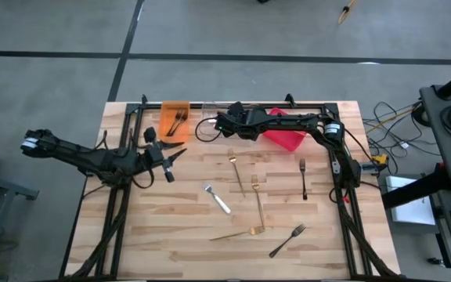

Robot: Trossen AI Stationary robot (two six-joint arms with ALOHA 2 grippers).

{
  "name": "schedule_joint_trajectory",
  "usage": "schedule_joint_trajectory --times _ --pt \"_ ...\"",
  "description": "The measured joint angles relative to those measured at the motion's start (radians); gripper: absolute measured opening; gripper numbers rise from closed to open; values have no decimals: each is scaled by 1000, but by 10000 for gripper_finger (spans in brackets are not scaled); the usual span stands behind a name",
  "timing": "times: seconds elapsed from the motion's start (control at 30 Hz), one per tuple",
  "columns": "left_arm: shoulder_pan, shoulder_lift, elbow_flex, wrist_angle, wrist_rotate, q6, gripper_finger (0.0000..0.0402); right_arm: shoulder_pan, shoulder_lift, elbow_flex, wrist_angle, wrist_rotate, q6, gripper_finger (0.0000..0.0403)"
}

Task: Sort silverware by color (type)
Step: Put the white fork into the transparent bin

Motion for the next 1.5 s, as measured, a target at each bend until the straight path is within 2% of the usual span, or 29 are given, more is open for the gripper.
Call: schedule_joint_trajectory --times 1.23,1.33,1.5 --pt "0 0 -1 -25 -6 15 77 0 0 0 37 2 -13 29" --pt "0 0 -1 -25 -6 15 77 0 0 0 54 2 -27 40" --pt "0 0 -1 -25 -6 15 77 0 0 0 61 2 -28 82"
